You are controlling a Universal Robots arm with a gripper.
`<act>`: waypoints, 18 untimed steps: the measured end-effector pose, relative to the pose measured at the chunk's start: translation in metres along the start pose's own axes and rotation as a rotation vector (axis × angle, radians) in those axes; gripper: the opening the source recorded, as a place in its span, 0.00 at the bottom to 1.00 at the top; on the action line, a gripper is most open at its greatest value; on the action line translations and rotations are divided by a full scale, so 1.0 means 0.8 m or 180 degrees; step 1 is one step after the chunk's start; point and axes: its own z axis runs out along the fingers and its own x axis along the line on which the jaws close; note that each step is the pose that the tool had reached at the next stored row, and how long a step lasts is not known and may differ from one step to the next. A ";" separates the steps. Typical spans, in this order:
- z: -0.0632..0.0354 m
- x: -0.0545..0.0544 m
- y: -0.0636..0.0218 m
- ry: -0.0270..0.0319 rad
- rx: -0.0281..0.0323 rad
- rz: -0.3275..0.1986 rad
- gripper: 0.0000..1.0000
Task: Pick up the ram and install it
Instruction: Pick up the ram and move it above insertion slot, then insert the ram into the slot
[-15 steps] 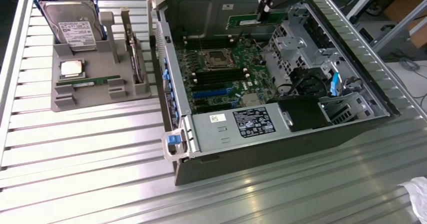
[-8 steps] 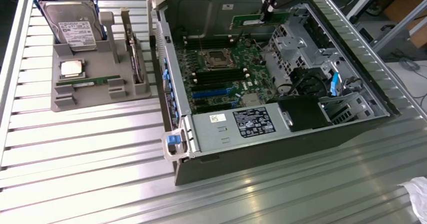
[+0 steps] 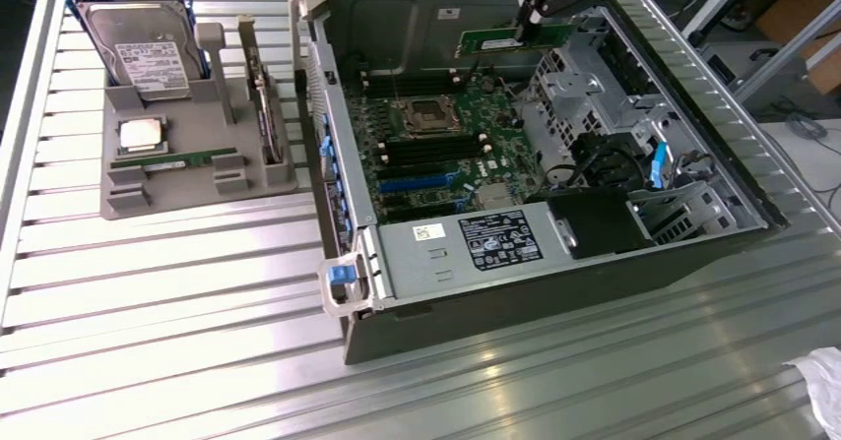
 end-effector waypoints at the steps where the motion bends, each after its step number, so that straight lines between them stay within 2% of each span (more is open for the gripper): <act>1: 0.000 0.000 0.000 0.0000 0.0000 0.0000 0.13; 10: 0.000 0.000 0.000 0.0000 0.0000 0.0001 0.13; 18: 0.003 0.000 0.000 -0.0001 0.0000 0.0075 0.13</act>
